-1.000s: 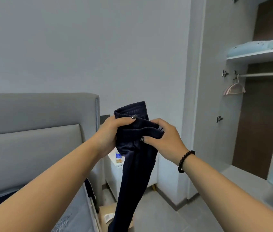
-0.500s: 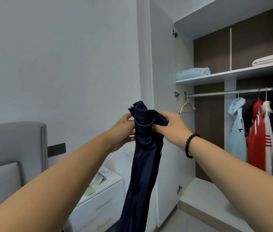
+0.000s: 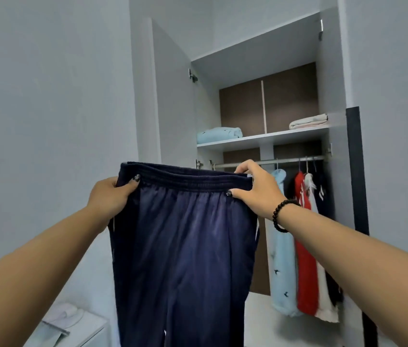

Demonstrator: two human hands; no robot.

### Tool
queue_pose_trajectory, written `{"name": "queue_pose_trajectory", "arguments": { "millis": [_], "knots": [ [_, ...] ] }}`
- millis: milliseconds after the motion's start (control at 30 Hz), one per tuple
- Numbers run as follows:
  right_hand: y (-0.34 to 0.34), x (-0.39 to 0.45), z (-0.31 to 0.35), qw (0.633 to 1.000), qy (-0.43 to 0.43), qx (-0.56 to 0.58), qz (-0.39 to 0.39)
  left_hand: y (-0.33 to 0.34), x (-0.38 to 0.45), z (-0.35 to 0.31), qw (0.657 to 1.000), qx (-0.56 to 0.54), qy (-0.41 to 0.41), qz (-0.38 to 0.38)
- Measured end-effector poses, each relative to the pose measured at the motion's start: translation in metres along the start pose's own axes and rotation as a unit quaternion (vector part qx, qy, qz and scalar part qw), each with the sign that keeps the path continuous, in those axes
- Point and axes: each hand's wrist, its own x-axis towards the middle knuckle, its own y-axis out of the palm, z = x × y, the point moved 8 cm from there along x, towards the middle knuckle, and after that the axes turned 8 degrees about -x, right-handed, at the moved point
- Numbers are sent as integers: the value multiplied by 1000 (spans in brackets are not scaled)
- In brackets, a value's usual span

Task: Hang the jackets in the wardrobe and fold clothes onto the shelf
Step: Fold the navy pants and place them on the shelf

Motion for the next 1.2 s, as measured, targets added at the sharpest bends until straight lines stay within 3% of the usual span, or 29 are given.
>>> {"name": "queue_pose_trajectory", "arguments": {
  "millis": [100, 300, 400, 433, 567, 733, 833, 900, 967, 1100, 1200],
  "knots": [
    [-15, 0, -7, 998, -11, -59, 23, 30, 5, 1, 998, 5, 11, 59],
    [-61, 1, -3, 979, -16, -199, 44, 71, -13, -17, 975, 50, 123, 179],
    [-100, -5, 6, 987, 0, -149, -59, 66, -21, -29, 961, 87, 180, 190],
    [-108, -8, 9, 987, 9, -141, -72, 65, -23, -32, 959, 95, 180, 196],
    [-107, -18, 12, 973, 50, -225, 9, 70, -35, -41, 955, 135, 137, 226],
    [-124, -30, 25, 957, 69, -282, -3, 72, -59, -47, 952, 167, 140, 214],
    [-121, -36, 15, 947, 143, -289, -3, 81, -75, -38, 957, 179, 110, 200],
    [-117, -49, -3, 946, 252, -203, -7, 83, -83, -32, 972, 139, 57, 178],
    [-107, -65, -17, 936, 349, -34, -20, 89, -91, -30, 980, 92, 23, 174],
    [-78, -85, -17, 890, 396, 218, -58, 112, -113, -31, 979, 35, -6, 200],
    [-59, -88, -10, 870, 398, 287, -43, 127, -125, -33, 974, -40, -39, 217]
  ]
}}
